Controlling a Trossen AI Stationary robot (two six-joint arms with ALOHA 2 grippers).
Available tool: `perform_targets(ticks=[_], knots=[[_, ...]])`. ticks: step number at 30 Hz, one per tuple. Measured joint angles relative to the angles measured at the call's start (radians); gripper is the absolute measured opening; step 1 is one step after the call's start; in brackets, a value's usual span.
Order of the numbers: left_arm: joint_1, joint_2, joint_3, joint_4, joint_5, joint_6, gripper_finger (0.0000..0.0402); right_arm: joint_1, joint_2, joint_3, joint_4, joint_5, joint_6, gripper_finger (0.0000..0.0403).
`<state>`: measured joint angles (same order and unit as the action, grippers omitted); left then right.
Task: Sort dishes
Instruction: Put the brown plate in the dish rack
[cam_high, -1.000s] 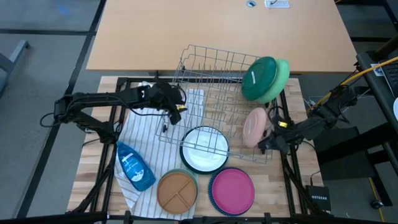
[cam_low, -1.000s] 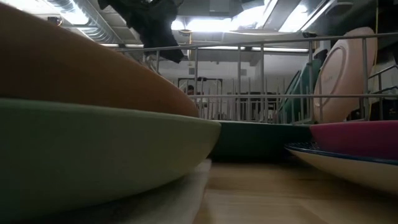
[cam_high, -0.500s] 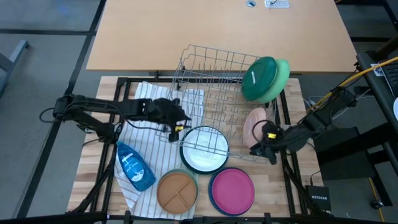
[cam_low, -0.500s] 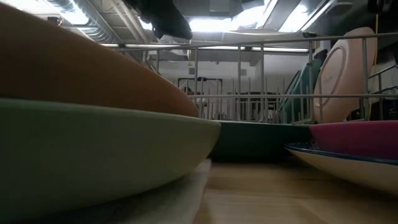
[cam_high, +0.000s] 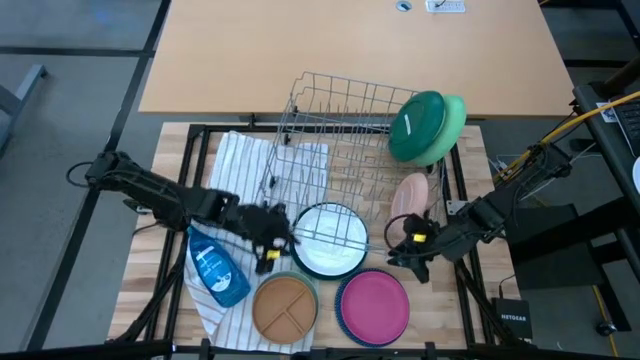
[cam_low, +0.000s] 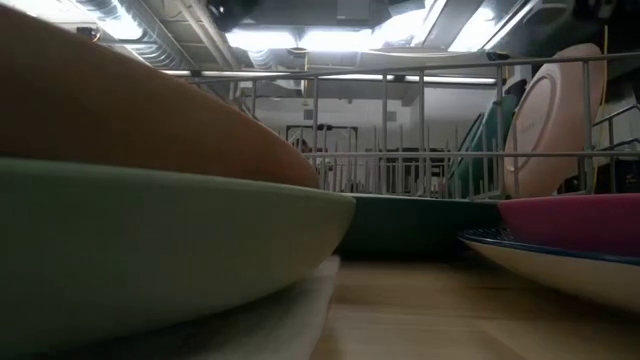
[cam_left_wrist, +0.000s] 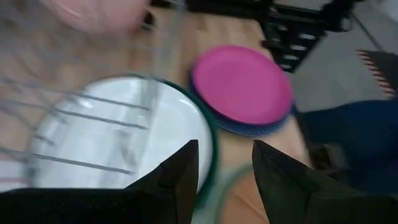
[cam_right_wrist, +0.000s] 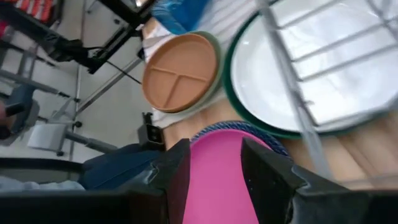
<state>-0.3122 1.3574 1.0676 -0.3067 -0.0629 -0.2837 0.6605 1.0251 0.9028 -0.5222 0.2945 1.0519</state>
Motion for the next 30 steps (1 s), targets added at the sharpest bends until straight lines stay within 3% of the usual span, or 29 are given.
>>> perform_targets(ticks=[7,13,30], knots=[[-0.174,0.098,0.000,-0.005,0.020,-0.043,0.0139,0.000,0.097,0.000,0.163,0.000,-0.114,0.0145],[-0.276,0.203,0.000,-0.005,0.153,-0.027,0.0139,0.000,0.196,0.000,0.255,-0.001,-0.126,0.0145],[-0.418,0.263,0.000,-0.004,0.187,0.006,0.0139,0.000,0.388,0.000,0.421,-0.046,-0.115,0.0145]])
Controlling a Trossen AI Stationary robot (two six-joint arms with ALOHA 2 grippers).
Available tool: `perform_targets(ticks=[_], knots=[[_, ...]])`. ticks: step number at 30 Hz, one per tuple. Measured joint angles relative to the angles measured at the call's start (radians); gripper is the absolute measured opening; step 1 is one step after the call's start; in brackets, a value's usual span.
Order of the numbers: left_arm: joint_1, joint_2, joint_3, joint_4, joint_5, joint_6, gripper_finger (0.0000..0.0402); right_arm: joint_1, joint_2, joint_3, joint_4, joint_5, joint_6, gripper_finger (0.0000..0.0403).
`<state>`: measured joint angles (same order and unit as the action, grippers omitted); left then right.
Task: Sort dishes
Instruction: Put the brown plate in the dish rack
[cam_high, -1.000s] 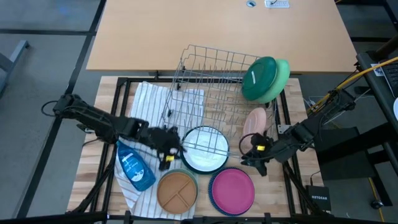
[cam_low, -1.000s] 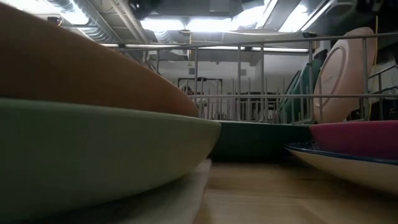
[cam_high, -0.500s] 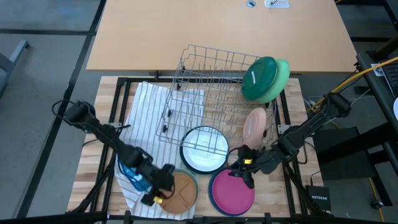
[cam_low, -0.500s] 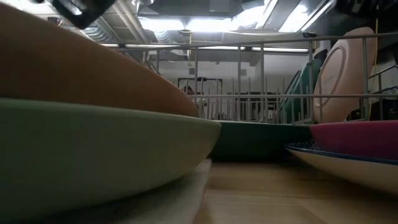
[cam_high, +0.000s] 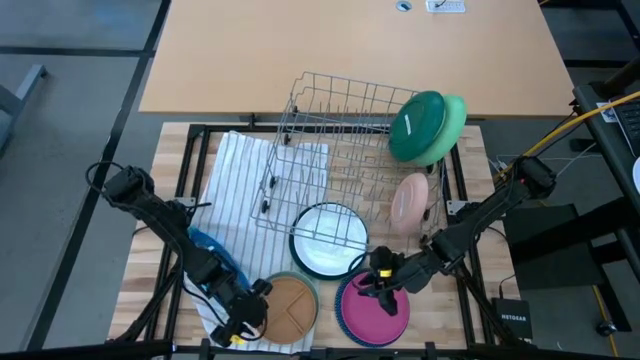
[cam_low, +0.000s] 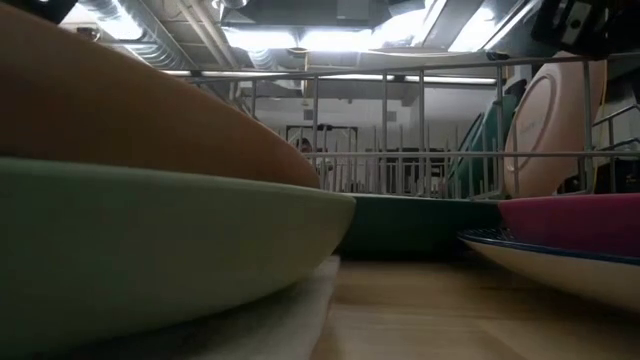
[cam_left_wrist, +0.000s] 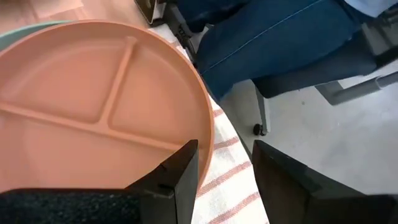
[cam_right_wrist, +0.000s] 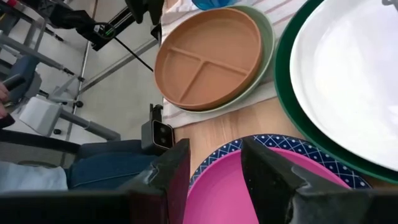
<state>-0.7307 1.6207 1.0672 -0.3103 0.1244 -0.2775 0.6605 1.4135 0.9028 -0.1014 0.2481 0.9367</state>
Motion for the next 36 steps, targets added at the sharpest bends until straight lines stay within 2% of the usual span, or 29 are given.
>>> perform_targets(ticks=[4,12,17,23,27,36], knots=[[-0.010,0.016,0.000,0.002,-0.004,-0.015,0.0139,0.000,0.005,0.000,0.000,0.000,0.000,0.0145],[-0.031,0.116,0.000,0.008,0.054,-0.029,0.0139,0.000,0.005,0.000,0.004,0.003,0.000,0.0145],[-0.025,0.128,0.000,0.010,0.005,-0.027,0.0139,0.000,0.005,0.000,0.004,0.004,0.000,0.0145],[-0.024,0.122,0.008,0.013,-0.002,-0.012,0.0139,0.000,0.005,0.000,0.004,0.004,0.000,0.0145],[-0.024,0.121,0.010,0.003,-0.065,0.019,0.0139,0.000,0.005,0.000,0.004,0.004,0.000,0.0145],[-0.024,0.158,0.010,-0.025,-0.063,0.094,0.0139,0.000,0.005,0.000,0.004,0.005,0.000,0.0145]])
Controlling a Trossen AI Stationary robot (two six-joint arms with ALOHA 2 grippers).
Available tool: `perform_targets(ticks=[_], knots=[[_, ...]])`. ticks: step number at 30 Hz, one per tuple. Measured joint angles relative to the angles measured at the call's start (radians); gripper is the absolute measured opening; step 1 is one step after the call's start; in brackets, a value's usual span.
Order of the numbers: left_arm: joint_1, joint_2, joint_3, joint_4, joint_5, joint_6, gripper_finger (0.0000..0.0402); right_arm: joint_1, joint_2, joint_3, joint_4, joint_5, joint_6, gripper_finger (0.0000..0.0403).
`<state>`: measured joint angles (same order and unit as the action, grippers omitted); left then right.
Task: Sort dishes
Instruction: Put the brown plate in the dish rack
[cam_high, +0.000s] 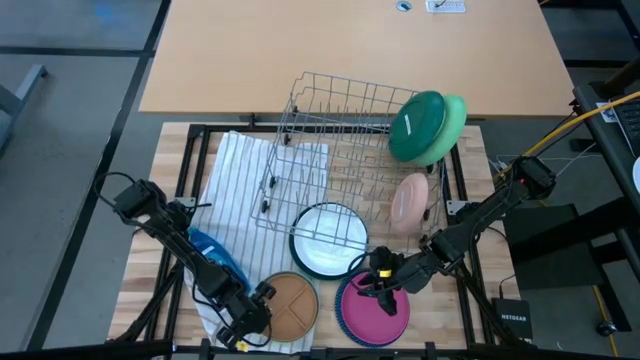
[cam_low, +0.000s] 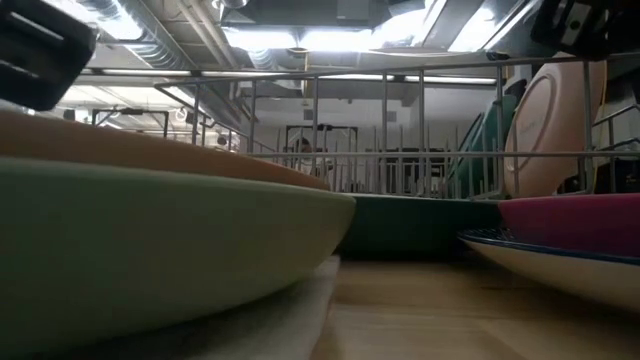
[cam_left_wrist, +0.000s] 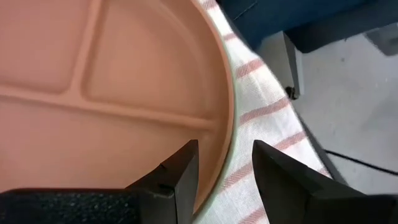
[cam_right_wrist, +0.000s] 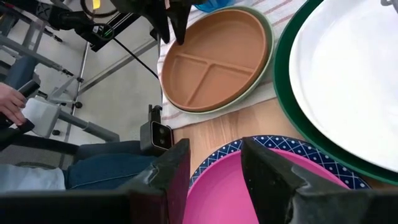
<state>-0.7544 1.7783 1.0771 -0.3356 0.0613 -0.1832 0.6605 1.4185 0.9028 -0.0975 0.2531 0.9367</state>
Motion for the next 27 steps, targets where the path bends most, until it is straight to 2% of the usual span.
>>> perform_targets(ticks=[7,19,27], knots=[[0.003,0.001,0.000,0.000,-0.013,0.030,0.0137,0.000,0.000,0.000,-0.001,0.000,0.000,0.0145],[0.014,0.001,0.000,-0.004,-0.011,0.053,0.0086,0.000,0.000,0.000,0.000,0.000,0.000,0.0145],[0.018,0.001,0.000,-0.005,0.028,0.078,0.0062,0.000,0.000,0.000,0.000,-0.002,0.000,0.0145]])
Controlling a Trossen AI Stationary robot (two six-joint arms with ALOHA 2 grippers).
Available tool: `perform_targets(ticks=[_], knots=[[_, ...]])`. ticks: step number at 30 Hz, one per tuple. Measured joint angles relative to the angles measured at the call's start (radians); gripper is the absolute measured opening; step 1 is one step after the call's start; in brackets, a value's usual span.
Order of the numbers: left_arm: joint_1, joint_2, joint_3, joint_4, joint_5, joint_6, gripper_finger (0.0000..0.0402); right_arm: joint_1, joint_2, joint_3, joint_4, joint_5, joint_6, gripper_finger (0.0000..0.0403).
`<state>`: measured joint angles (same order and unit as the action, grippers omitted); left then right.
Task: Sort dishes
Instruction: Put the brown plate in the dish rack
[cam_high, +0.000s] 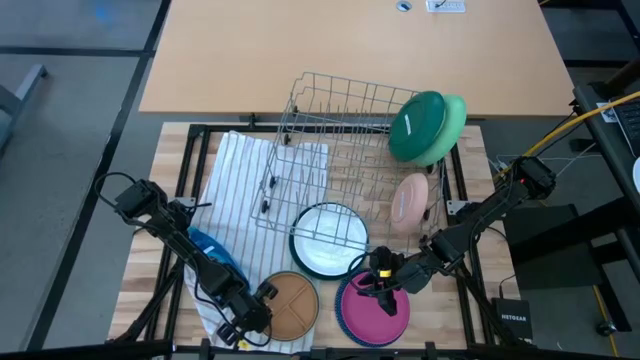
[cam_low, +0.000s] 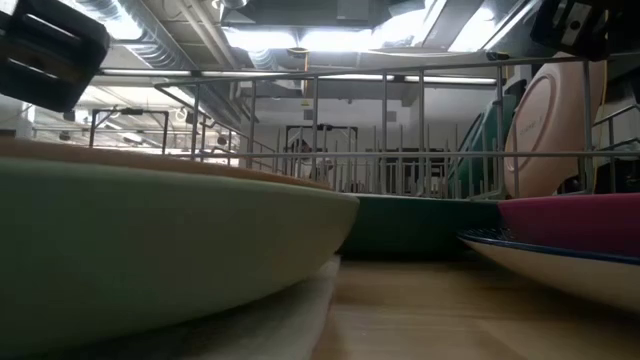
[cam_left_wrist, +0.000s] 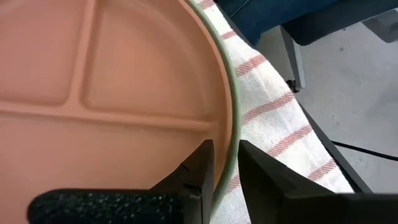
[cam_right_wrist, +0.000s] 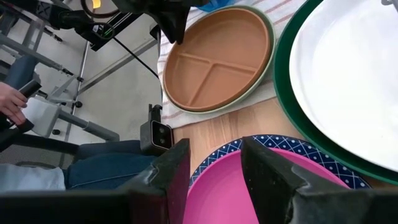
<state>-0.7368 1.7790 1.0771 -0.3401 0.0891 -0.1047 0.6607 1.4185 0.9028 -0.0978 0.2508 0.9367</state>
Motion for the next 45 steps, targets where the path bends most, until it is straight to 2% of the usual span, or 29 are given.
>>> perform_targets(ticks=[22,31,45], knots=[[0.006,0.000,0.016,-0.155,0.006,0.000,0.0070,0.000,0.000,0.000,0.000,-0.004,0.000,0.0145],[0.035,0.000,0.016,-0.163,0.008,0.108,0.0070,0.000,0.000,0.000,0.000,-0.004,0.000,0.0145],[0.050,0.000,0.045,-0.261,-0.002,0.223,0.0070,0.000,0.000,0.000,0.000,-0.008,0.000,0.0145]])
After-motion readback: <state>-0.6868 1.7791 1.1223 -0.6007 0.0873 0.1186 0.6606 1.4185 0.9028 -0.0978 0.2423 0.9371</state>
